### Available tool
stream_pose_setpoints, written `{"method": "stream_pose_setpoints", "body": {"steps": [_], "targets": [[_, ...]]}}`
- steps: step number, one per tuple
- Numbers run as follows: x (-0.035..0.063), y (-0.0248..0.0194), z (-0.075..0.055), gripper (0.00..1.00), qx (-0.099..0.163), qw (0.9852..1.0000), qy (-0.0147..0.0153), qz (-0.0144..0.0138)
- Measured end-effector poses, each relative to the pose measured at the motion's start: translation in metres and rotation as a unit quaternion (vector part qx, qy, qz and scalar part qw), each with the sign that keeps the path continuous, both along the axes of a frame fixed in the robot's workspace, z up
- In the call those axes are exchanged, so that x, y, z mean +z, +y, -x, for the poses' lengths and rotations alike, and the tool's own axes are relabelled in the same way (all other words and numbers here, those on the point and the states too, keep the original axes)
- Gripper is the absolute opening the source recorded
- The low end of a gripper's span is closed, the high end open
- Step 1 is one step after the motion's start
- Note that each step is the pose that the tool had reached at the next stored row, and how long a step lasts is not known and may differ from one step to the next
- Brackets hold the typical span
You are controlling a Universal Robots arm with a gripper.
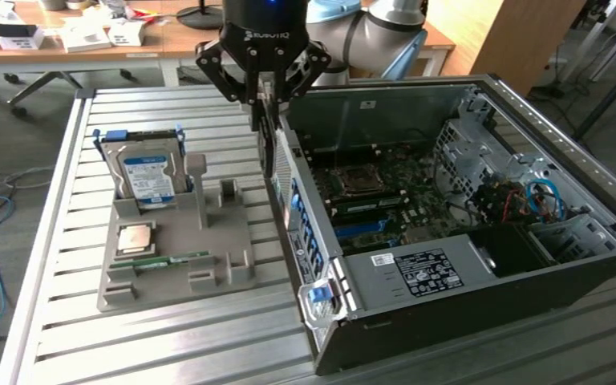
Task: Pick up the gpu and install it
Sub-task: 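Pick up the gpu and move the gpu toward the slot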
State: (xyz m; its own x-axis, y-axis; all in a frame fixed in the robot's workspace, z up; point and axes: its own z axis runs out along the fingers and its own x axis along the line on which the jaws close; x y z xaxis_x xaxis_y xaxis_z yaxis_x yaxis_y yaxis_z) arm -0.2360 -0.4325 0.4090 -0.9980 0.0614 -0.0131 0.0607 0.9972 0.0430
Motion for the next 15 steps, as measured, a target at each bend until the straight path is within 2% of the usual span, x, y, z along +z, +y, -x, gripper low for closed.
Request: {"method": "stream_pose_setpoints", "body": {"steps": [8,15], "targets": [[0.0072,0.0,-0.006,0.26,0.0,1.0,0.0007,-0.0001],[0.0085,-0.0001,-0.022,0.26,0.0,1.0,0.0009,-0.0013]]}}
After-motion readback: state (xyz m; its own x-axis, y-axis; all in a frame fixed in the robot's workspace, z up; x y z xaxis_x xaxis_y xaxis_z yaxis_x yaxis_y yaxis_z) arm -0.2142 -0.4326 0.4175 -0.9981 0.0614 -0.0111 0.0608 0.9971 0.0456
